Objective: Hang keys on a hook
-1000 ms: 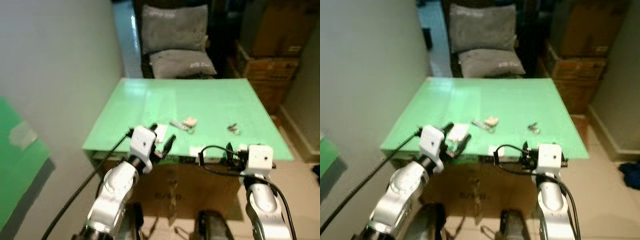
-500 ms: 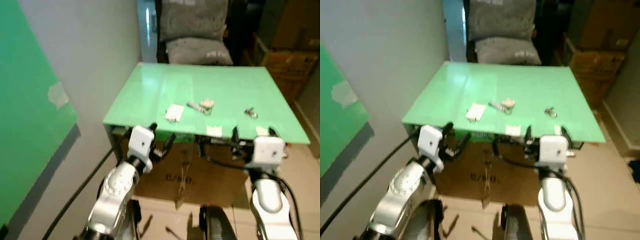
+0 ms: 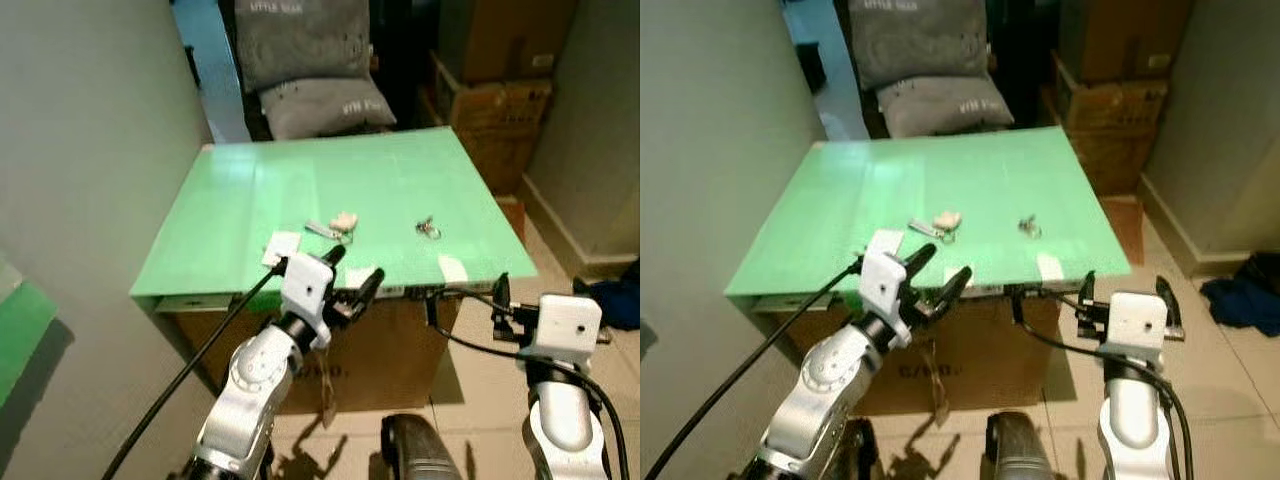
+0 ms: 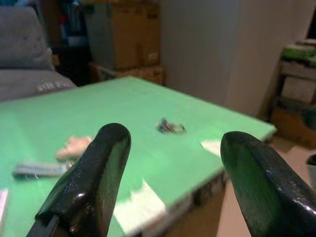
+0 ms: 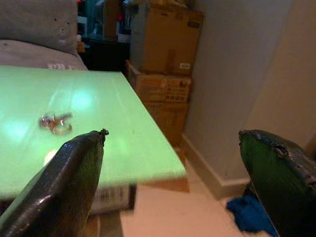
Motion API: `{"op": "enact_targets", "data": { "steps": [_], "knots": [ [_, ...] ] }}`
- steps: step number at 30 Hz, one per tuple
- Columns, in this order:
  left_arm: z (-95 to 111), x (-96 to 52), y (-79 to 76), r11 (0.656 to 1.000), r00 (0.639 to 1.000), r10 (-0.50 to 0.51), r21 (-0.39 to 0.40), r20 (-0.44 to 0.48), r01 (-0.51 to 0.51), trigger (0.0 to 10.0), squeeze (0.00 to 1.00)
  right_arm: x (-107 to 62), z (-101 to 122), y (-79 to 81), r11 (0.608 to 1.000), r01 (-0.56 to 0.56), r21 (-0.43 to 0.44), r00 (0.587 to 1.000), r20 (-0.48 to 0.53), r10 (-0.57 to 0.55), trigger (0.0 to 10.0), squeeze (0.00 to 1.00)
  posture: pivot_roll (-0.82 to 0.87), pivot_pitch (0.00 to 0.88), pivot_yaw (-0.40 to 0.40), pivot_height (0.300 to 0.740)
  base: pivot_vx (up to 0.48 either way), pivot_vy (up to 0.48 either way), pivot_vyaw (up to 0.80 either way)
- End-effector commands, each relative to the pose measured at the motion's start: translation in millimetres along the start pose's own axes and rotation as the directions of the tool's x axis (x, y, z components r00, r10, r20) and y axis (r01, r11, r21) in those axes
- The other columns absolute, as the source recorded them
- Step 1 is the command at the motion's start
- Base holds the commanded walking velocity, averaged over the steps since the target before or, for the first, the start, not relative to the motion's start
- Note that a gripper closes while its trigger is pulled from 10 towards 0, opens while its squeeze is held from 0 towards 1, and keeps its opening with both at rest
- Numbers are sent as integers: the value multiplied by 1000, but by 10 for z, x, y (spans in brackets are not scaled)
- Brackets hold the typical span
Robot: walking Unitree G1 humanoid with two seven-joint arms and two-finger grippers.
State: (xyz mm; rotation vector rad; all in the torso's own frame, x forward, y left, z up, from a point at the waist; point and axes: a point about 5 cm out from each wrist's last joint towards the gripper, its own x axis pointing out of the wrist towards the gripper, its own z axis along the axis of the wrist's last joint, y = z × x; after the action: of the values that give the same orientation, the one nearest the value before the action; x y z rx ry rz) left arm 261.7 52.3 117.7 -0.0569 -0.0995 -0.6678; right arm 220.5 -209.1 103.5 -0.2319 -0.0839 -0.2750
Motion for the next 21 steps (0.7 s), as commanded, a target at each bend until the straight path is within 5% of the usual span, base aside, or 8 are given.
{"op": "enact_targets", "data": {
  "steps": [1, 12, 21],
  "knots": [
    [-4, -64, 118, 999, 999, 40, 20, -11, -40, 10000, 0, 28, 56, 105, 999, -28, 26, 1000, 11, 28, 10000, 0, -154, 0, 67, 603, 401, -259, 0],
    [-7, -13, 324, 983, 982, 184, 11, -32, -184, 10000, 0, 77, 56, 184, 995, -96, 42, 995, 0, 96, 10000, 0, -157, 6, 62, 603, 117, -22, 0],
    [19, 40, 276, 990, 991, 128, 55, -23, -127, 10000, 0, 61, 41, 225, 993, -109, 49, 994, -10, 110, 10000, 0, -160, 13, 76, 603, 0, 0, 0]
  ]
}}
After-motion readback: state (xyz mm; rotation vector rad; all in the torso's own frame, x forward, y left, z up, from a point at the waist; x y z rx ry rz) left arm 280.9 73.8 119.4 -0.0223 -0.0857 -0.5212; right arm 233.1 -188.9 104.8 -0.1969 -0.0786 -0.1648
